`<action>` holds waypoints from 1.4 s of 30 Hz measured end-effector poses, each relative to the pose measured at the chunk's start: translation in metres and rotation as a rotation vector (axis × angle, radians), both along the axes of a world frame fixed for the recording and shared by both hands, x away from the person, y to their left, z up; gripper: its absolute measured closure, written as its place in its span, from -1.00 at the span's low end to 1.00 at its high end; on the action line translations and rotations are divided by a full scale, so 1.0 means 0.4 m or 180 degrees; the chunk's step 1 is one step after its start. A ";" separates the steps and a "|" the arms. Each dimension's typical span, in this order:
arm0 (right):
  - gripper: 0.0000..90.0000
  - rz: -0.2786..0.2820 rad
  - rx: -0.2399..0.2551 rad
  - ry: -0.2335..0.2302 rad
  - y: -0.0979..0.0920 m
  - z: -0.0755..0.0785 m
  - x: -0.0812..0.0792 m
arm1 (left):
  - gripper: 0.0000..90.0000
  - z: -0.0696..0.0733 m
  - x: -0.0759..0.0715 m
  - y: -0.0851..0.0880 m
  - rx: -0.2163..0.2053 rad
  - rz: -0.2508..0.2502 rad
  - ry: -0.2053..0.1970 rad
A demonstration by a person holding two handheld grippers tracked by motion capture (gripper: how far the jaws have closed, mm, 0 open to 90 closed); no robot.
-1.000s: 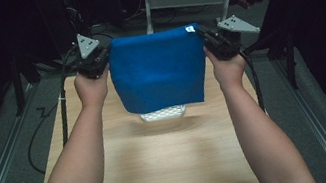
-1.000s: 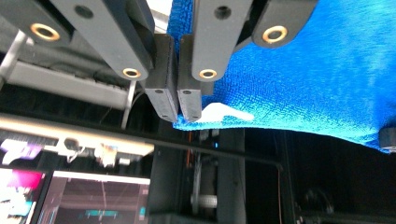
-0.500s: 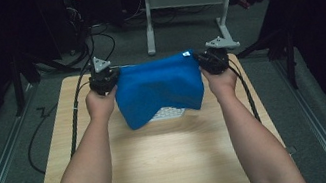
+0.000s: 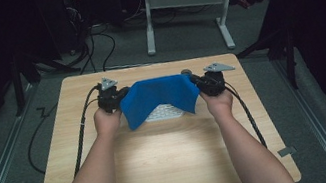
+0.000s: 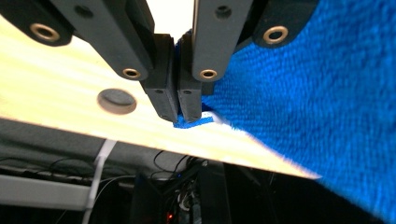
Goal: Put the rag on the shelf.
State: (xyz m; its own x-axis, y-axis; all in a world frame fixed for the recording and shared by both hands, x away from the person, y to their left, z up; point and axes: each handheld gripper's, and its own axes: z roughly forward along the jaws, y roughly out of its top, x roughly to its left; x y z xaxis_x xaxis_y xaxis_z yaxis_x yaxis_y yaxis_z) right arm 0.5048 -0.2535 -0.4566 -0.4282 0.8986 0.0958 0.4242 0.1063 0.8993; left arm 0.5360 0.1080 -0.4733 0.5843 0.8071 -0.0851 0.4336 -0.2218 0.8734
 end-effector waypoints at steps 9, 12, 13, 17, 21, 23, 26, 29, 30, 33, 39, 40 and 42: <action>0.95 0.0051 -0.0034 0.0026 0.021 -0.026 -0.016 | 0.98 -0.037 -0.023 -0.002 -0.0055 -0.0003 0.0086; 0.95 0.0029 -0.0005 0.0062 0.014 -0.039 -0.020 | 0.98 -0.043 -0.028 -0.002 -0.0054 -0.0004 0.0090; 0.95 0.0023 -0.0008 0.0079 0.013 -0.042 -0.021 | 0.98 -0.044 -0.029 -0.001 -0.0061 -0.0001 0.0095; 0.95 0.0035 -0.0051 0.0081 0.012 -0.048 -0.025 | 0.98 -0.051 -0.034 -0.002 -0.0064 -0.0011 0.0118; 0.95 0.0035 -0.0064 0.0097 0.014 -0.053 -0.028 | 0.98 -0.064 -0.039 -0.003 -0.0036 -0.0019 0.0172; 0.95 0.0034 -0.0071 0.0121 0.015 -0.058 -0.030 | 0.98 -0.072 -0.041 -0.002 -0.0036 -0.0012 0.0207; 0.95 0.0001 -0.0041 0.0159 0.009 -0.076 -0.035 | 0.98 -0.084 -0.045 -0.001 -0.0020 -0.0008 0.0240; 0.95 0.0002 -0.0070 0.0185 0.006 -0.085 -0.036 | 0.98 -0.090 -0.048 0.001 -0.0006 -0.0007 0.0259; 0.95 -0.0003 -0.0077 0.0201 0.004 -0.087 -0.037 | 0.98 -0.090 -0.049 0.001 -0.0005 -0.0013 0.0257; 0.93 -0.0007 -0.0086 0.0181 0.002 -0.086 -0.038 | 0.96 -0.086 -0.051 0.001 -0.0018 -0.0017 0.0238; 0.72 -0.0090 -0.0072 0.0157 0.000 -0.077 -0.038 | 0.77 -0.080 -0.052 0.004 -0.0064 0.0031 0.0268; 0.67 -0.0126 -0.0078 0.0160 -0.005 -0.075 -0.039 | 0.66 -0.080 -0.053 0.004 -0.0068 0.0047 0.0259; 0.64 -0.0137 -0.0065 0.0169 -0.007 -0.074 -0.040 | 0.63 -0.079 -0.055 0.007 -0.0077 0.0087 0.0247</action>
